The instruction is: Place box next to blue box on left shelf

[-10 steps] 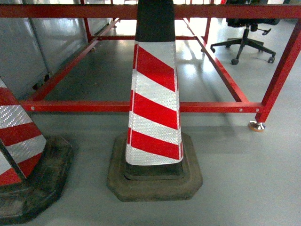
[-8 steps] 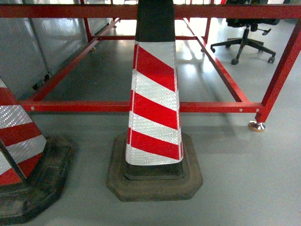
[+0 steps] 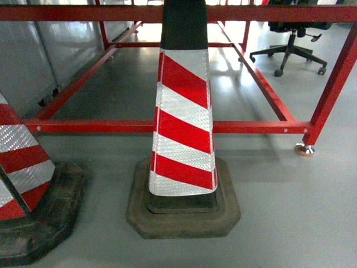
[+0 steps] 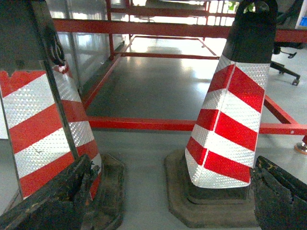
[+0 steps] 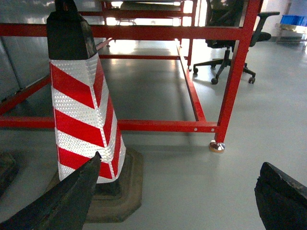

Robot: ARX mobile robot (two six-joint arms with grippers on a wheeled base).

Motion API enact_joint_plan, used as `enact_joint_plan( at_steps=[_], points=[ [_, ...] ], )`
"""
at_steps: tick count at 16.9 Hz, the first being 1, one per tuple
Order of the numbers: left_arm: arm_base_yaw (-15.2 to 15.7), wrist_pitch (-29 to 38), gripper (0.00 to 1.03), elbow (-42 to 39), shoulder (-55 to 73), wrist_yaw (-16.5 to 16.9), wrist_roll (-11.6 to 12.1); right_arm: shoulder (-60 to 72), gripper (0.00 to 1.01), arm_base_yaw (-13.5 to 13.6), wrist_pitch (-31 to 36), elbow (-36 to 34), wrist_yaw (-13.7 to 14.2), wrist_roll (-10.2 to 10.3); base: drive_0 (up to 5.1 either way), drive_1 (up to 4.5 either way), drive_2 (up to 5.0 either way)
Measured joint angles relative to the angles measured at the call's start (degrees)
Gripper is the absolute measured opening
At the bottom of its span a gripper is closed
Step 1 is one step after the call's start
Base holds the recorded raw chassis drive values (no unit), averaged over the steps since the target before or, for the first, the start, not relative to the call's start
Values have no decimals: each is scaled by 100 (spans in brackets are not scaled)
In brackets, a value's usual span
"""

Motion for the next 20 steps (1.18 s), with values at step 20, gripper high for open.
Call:
enact_joint_plan(
  at_steps=[20],
  points=[
    [0, -4, 98, 0, 0, 11, 61, 0, 98, 0, -4, 0, 2, -4, 0, 0, 0]
  ],
)
